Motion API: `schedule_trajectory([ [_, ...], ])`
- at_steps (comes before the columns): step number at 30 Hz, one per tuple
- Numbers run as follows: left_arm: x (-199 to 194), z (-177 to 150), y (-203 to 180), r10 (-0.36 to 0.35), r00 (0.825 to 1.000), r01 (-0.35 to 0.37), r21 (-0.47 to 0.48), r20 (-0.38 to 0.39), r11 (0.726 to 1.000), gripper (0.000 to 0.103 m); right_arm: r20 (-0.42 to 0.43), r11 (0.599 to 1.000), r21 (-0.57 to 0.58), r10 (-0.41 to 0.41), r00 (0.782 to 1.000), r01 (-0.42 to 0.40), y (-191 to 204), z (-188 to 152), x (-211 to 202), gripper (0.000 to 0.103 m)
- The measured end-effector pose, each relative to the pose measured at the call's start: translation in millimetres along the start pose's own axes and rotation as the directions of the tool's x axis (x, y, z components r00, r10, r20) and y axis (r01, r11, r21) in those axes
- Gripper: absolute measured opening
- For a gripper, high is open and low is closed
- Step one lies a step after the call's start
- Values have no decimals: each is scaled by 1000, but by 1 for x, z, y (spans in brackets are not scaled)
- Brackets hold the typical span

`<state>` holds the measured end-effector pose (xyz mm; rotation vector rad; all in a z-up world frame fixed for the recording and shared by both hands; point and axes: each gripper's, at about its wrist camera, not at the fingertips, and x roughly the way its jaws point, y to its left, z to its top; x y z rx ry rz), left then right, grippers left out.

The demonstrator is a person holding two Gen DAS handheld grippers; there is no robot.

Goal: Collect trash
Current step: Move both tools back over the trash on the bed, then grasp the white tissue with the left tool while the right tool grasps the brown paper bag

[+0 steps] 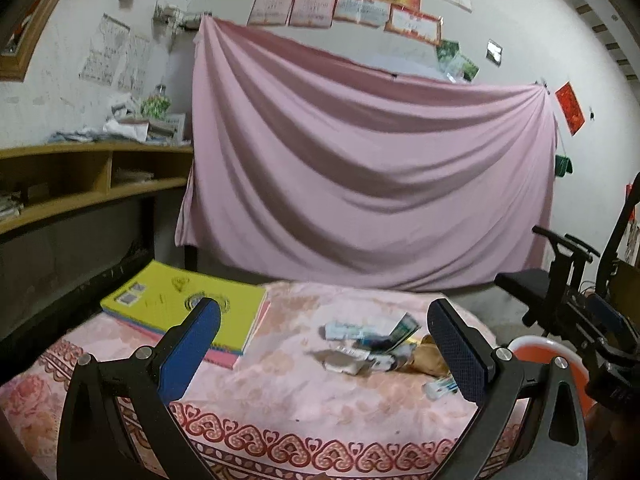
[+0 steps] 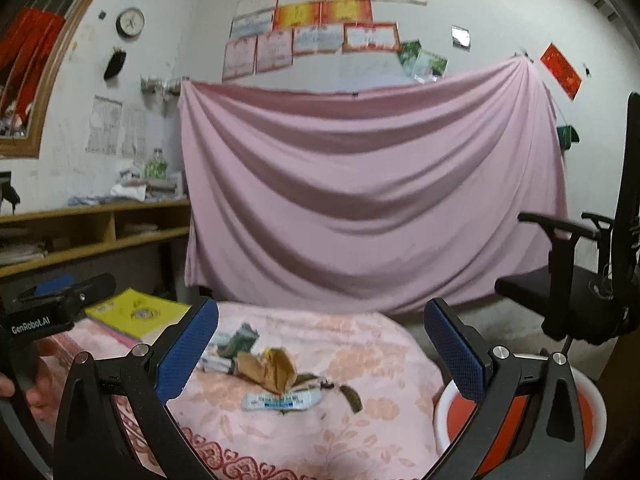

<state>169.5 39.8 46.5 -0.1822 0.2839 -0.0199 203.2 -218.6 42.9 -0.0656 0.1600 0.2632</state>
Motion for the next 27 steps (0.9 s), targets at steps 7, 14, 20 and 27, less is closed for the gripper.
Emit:
schedule_trajectory([
  [7,31,-11,11,19,993,-22,-27,-117,999,102,-117,1000,14,7,993,-6,0,-12,27,103],
  [14,60,-15,14,18,978,-30,-56,-210,998,101,-219,999,39,38,975,-30,0,-12,61,103],
  [20,83,-19,20,-34,957,-7,-142,-289,990,78,-325,997,55,76,943,-62,3,-20,89,69],
  [27,105,-27,15,-130,911,49,-211,-392,976,41,-422,991,81,131,897,-107,5,-28,112,49],
])
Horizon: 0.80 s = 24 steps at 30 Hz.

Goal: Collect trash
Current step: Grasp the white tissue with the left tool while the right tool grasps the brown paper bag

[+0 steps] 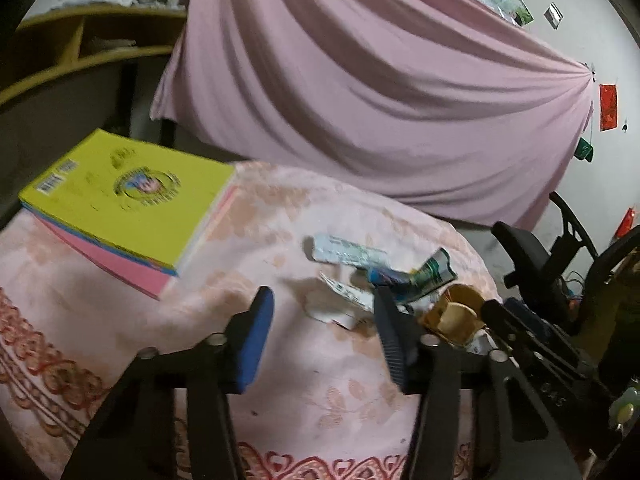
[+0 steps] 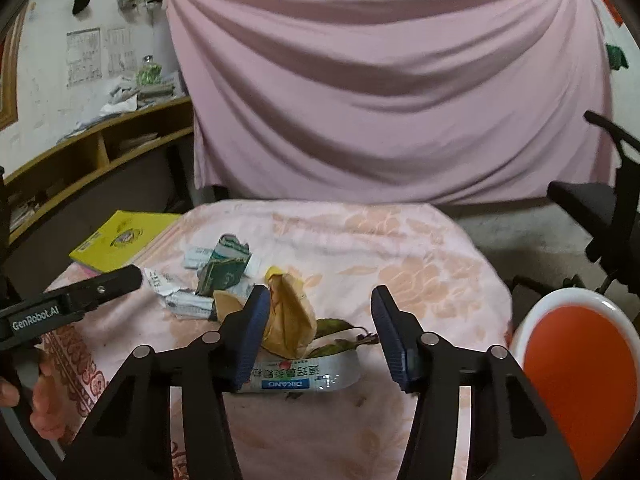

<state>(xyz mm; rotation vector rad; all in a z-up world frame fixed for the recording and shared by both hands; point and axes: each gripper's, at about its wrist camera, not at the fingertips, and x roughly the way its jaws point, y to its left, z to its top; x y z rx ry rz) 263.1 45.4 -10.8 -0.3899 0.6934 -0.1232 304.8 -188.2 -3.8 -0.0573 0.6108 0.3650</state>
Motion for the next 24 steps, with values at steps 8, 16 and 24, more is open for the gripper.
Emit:
schedule_trajectory([
  [8,13,10,1,-69,996,64,-93,-52,994,25,-78,998,34,46,996,-43,-4,1,15,28],
  [16,9,12,-1,-76,996,69,-116,-56,991,3,-49,998,-15,52,997,-53,5,1,8,8],
  [24,-7,9,-17,-38,999,39,-22,12,999,0,58,997,-76,29,998,-25,17,-2,-13,5],
])
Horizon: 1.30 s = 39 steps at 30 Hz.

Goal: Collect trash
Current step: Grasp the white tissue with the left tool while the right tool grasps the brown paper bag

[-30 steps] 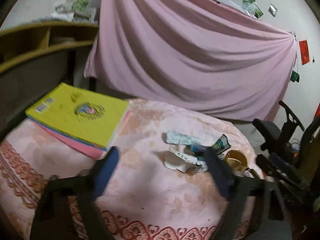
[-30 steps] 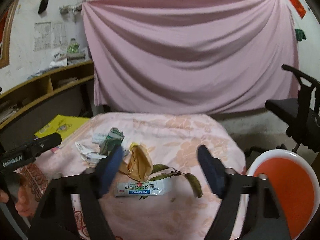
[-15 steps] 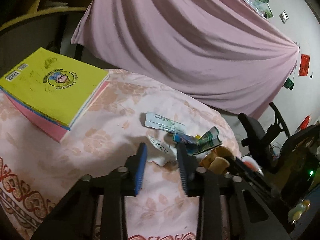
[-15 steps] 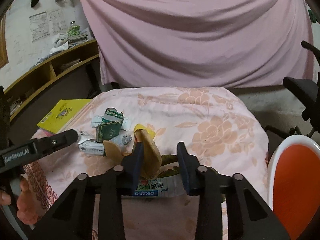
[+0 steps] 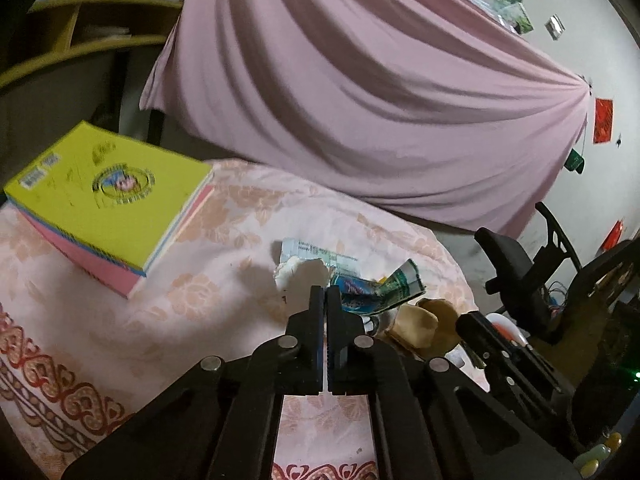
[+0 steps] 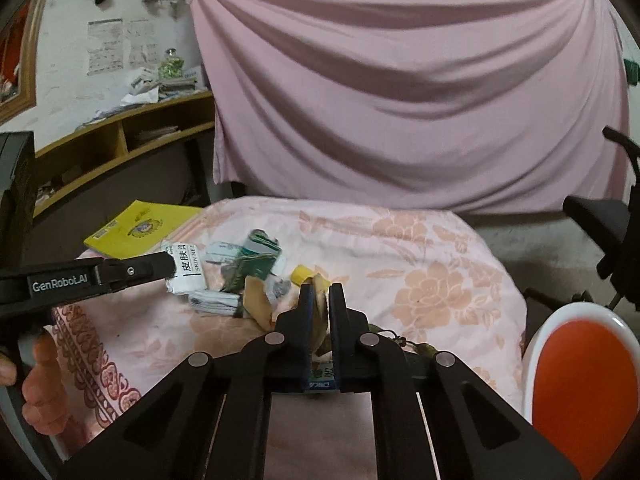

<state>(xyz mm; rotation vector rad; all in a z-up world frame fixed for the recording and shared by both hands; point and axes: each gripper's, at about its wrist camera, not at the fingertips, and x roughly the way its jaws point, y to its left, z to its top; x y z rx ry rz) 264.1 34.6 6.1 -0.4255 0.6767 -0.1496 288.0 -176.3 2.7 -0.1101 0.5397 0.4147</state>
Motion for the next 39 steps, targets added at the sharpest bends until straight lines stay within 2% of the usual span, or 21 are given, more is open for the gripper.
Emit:
schedule_trajectory([
  [7,-19,-8,-18,33,994,-44,106,103,993,0,112,1000,-13,-16,994,17,2,-2,-19,4],
  [10,-19,-11,-21,40,994,-51,114,97,992,0,94,1000,15,-2,996,0,-3,-2,-16,5],
  [17,-10,-14,-12,78,996,-82,92,43,992,0,-24,992,115,46,999,-43,-21,-2,5,7],
  [28,-5,-20,-2,86,996,-87,63,12,994,0,-137,982,155,128,982,-106,-20,-5,27,9],
  [30,-6,-21,-2,86,996,-86,63,12,994,0,-145,984,150,120,982,-98,-19,-6,28,8],
  [39,-20,-24,-17,93,993,-102,115,78,988,0,-12,997,21,72,997,-71,3,-5,-1,4],
])
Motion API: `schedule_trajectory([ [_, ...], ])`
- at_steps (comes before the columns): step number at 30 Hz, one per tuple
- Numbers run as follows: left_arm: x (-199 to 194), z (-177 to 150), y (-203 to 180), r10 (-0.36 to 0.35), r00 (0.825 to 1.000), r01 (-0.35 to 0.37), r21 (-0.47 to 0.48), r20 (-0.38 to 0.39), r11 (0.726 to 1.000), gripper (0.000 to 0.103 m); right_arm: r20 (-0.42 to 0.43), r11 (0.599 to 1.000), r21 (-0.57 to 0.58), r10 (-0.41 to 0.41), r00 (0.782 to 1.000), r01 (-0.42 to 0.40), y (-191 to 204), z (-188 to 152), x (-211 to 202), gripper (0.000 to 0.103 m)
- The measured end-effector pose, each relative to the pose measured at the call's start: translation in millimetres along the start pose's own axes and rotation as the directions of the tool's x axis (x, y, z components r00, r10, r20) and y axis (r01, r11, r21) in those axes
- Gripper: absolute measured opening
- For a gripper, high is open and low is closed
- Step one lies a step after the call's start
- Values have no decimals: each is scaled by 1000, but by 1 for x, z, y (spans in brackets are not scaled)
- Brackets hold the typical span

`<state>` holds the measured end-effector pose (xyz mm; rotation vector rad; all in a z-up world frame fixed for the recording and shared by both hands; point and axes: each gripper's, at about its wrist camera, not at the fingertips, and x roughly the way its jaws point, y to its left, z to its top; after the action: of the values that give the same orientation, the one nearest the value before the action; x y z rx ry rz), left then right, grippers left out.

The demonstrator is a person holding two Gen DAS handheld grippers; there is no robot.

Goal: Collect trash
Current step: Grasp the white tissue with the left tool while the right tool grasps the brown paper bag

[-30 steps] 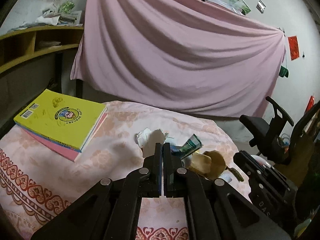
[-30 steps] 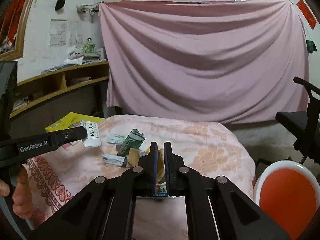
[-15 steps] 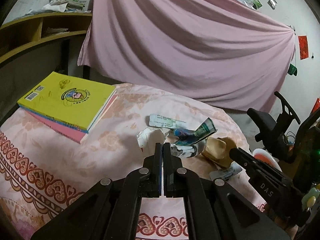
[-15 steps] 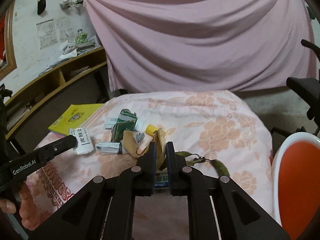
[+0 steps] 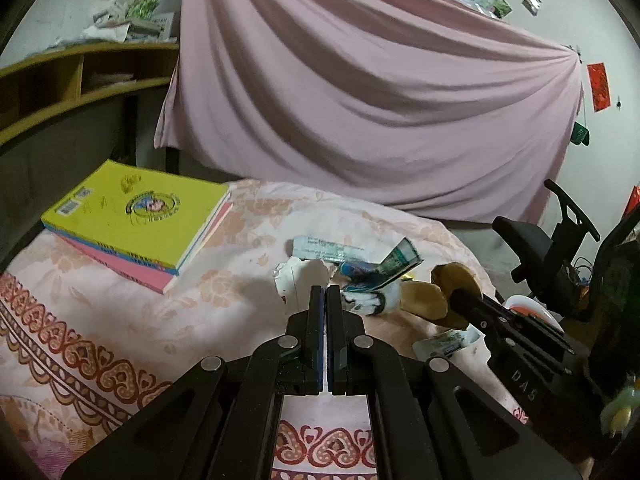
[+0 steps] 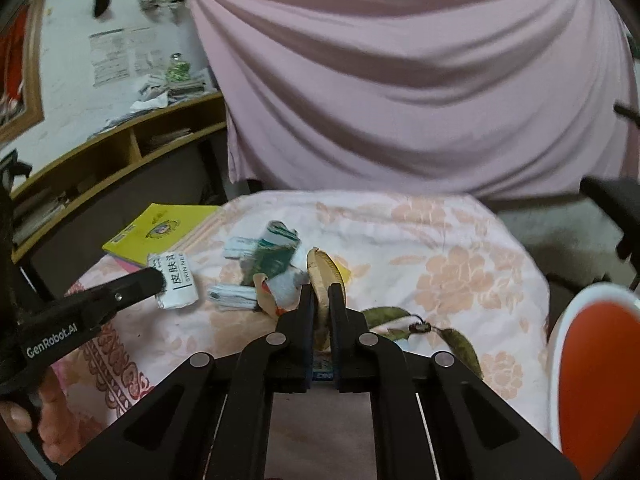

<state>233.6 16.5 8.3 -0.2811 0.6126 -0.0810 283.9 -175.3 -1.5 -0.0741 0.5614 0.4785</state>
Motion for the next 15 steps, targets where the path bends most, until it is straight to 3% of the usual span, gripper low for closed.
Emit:
schedule_trajectory([
  [3,-10,1,-7,1,999,-2,25,36,1000,0,89,998,-55,-38,995,43,10,-2,-16,4],
  [7,-28,3,-20,-17,994,10,66,109,998,0,228,993,-73,-74,971,93,17,-5,-40,4],
  [11,-45,5,-42,-44,982,19,133,184,991,0,361,996,-17,-77,929,89,3,-8,-70,5],
  [15,-59,6,-72,-96,964,43,210,246,977,0,477,989,-1,-132,869,151,-11,-10,-104,5],
])
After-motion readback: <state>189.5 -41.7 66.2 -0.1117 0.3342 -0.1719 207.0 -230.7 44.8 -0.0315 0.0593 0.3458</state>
